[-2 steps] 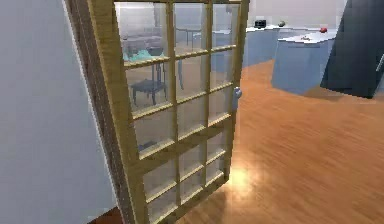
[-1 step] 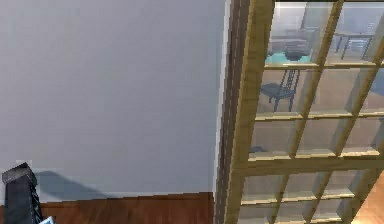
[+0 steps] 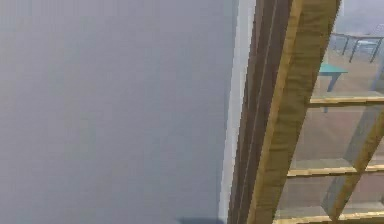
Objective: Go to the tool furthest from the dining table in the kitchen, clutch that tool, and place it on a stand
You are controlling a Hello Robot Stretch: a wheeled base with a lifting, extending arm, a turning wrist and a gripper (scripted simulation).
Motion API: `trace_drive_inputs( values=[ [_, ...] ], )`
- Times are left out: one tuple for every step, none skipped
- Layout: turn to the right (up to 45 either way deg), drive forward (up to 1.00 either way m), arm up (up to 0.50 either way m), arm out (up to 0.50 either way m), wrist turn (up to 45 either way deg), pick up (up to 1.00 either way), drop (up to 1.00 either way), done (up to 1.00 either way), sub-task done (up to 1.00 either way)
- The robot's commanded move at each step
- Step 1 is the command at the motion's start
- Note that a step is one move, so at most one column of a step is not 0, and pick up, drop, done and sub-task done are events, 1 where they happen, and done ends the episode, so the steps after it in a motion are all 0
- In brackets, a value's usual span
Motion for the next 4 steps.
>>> trace_drive_inputs(
  values=[
    [45.0,0.00,0.00,0.00,0.0,0.00,0.00,0.00,0.00],
    [27.0,0.00,0.00,0.00,0.0,0.00,0.00,0.00,0.00],
    [0.0,1.00,0.00,0.00,0.0,0.00,0.00,0.00,0.00],
    [12.0,0.00,0.00,0.00,0.0,0.00,0.00,0.00,0.00]
  ],
)
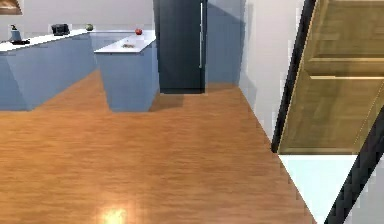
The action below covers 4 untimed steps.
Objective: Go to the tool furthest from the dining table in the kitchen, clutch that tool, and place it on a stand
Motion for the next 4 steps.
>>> trace_drive_inputs(
  values=[
    [0.0,0.25,0.00,0.00,0.0,0.00,0.00,0.00,0.00],
    [-42.0,0.00,0.00,0.00,0.0,0.00,0.00,0.00,0.00],
    [0.0,0.25,0.00,0.00,0.0,0.00,0.00,0.00,0.00],
    [-42.0,0.00,0.00,0.00,0.0,0.00,0.00,0.00,0.00]
  ],
)
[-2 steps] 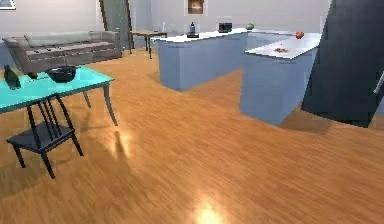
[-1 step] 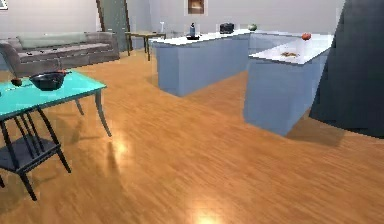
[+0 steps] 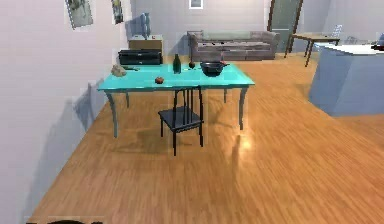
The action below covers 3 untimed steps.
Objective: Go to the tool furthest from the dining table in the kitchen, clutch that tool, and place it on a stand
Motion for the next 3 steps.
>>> trace_drive_inputs(
  values=[
    [0.0,1.00,0.00,0.00,0.0,0.00,0.00,0.00,0.00],
    [-6.0,0.00,0.00,0.00,0.0,0.00,0.00,0.00,0.00],
    [0.0,0.40,0.00,0.00,0.0,0.00,0.00,0.00,0.00]
  ],
)
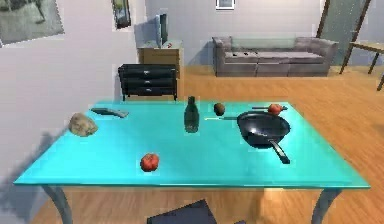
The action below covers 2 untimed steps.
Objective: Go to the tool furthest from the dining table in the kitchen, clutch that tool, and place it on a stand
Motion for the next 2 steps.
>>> trace_drive_inputs(
  values=[
    [45.0,0.00,0.00,0.00,0.0,0.00,0.00,0.00,0.00],
    [45.0,0.00,0.00,0.00,0.0,0.00,0.00,0.00,0.00]
  ],
)
